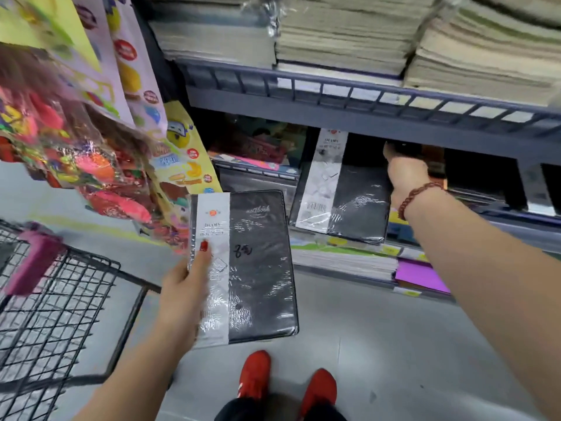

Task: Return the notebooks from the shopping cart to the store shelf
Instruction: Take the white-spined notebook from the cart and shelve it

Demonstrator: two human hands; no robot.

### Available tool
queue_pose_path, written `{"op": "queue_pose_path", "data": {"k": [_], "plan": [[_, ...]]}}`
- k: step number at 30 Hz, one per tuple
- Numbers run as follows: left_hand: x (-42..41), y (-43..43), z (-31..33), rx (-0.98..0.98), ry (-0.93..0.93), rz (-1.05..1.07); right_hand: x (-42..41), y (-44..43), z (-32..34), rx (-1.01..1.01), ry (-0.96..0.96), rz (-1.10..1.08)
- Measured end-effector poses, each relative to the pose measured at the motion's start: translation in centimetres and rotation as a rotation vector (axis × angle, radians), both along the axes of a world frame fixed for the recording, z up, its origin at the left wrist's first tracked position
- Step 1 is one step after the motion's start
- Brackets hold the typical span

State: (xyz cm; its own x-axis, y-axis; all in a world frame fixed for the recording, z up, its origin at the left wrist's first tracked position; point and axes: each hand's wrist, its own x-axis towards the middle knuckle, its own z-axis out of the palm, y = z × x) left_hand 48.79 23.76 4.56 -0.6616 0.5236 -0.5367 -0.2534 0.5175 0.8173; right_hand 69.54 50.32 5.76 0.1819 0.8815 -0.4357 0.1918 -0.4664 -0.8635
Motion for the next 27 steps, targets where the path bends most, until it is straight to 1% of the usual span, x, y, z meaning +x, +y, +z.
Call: {"op": "queue_pose_path", "data": {"k": [3, 5, 7, 10, 12, 13, 14, 16, 17, 18, 20, 22, 27], "plan": [[-0.3, 0.3, -0.7, 0.000, -0.002, 0.002, -0.5, 0.8, -0.8, -0.077, 0.010, 0.081], [-0.7, 0.3, -1.0, 0.008, 0.011, 0.000, -0.5, 0.9, -1.3, -0.084, -0.043, 0.122], [-0.9, 0.4, -1.2, 0.027, 0.000, -0.011, -0.5, 0.6, -1.7, -0.001, -0.121, 0.114], [-1.4, 0.5, -1.7, 0.048, -0.098, 0.014, -1.1, 0.2, -2.3, 0.256, -0.299, 0.166], [-1.8, 0.4, -1.9, 0.068, -0.140, 0.008, -1.6, -0.2, -2.4, 0.316, -0.388, 0.206], [-1.9, 0.3, -2.0, 0.077, -0.140, -0.005, -1.7, -0.3, -2.6, 0.331, -0.461, 0.239], [-2.0, 0.1, -2.2, 0.082, -0.131, -0.011, -1.6, -0.5, -2.7, 0.333, -0.577, 0.290], [-2.0, -0.1, -2.4, 0.073, -0.112, -0.005, -1.5, -1.2, -2.4, 0.375, -0.857, 0.429], [-2.0, -0.3, -2.5, 0.061, -0.109, 0.006, -1.3, -1.8, -2.1, 0.423, -0.915, 0.481], [-1.9, -0.3, -2.5, 0.055, -0.122, 0.016, -1.2, -2.5, -1.7, 0.476, -0.880, 0.524], [-2.0, -0.4, -2.7, 0.057, -0.150, 0.027, -0.8, -4.3, -0.9, 0.514, -0.743, 0.668], [-2.0, -0.3, -2.8, 0.057, -0.158, 0.033, -0.4, -5.5, -0.7, 0.521, -0.775, 0.849], [-2.0, 0.1, -2.8, 0.099, -0.190, 0.040, 0.3, -4.6, 0.0, 0.406, -0.856, 1.066]]}}
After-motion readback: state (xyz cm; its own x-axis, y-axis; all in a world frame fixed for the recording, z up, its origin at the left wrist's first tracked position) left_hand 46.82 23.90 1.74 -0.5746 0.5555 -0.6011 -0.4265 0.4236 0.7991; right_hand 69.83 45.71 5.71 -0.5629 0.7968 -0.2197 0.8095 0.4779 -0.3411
